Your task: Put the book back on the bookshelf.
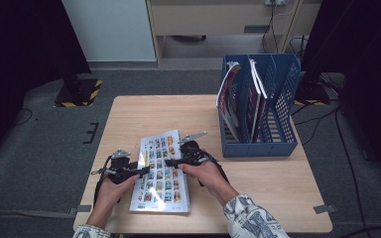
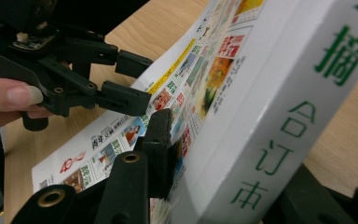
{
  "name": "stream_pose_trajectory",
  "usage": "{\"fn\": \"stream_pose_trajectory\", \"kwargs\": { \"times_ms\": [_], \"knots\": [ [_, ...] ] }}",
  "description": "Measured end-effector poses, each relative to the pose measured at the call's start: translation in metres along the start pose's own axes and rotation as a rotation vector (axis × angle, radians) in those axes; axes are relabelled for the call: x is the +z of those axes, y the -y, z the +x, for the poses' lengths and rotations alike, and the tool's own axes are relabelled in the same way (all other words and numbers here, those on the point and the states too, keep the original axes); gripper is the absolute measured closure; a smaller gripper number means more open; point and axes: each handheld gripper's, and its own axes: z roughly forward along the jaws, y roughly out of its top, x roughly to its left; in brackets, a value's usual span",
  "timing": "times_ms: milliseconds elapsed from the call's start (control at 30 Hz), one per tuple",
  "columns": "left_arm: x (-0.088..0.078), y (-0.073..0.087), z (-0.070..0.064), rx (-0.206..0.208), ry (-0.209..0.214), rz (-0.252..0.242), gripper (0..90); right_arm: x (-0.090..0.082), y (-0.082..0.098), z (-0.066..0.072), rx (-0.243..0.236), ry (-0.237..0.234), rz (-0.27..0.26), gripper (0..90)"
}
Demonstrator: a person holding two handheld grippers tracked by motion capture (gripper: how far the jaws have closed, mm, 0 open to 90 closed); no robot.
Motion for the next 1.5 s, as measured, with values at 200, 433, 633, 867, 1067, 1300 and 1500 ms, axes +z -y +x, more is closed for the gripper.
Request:
{"fn": "stream_pose_trajectory", "kwargs": {
  "times_ms": [200, 433, 633, 867, 1067, 1300, 1500],
  "knots": [
    [0.002, 0.000, -0.003, 0.024, 0.003, -0.012, 29.1, -0.005, -0.004, 0.002, -0.018, -0.001, -0.015, 67.2],
    [0.003, 0.000, -0.002, 0.049, 0.026, -0.021, 24.9, -0.008, -0.010, 0.006, -0.045, -0.002, -0.021, 68.7],
    [0.003, 0.001, -0.002, 0.054, 0.041, -0.016, 20.1, -0.011, -0.014, 0.008, -0.066, -0.001, -0.032, 69.7],
    [0.007, 0.004, 0.000, 0.057, 0.066, 0.016, 17.3, -0.016, -0.017, 0.009, -0.079, 0.005, -0.061, 71.6],
    [0.008, 0.005, 0.003, 0.031, 0.116, 0.033, 23.4, -0.015, -0.018, 0.008, -0.076, 0.005, -0.058, 71.9],
    [0.010, 0.005, 0.002, 0.019, 0.143, 0.034, 26.9, -0.014, -0.018, 0.008, -0.074, 0.000, -0.063, 72.1],
    [0.009, 0.003, 0.005, -0.025, 0.148, 0.036, 35.9, -0.014, -0.018, 0.007, -0.072, 0.001, -0.058, 72.1]
  ]
}}
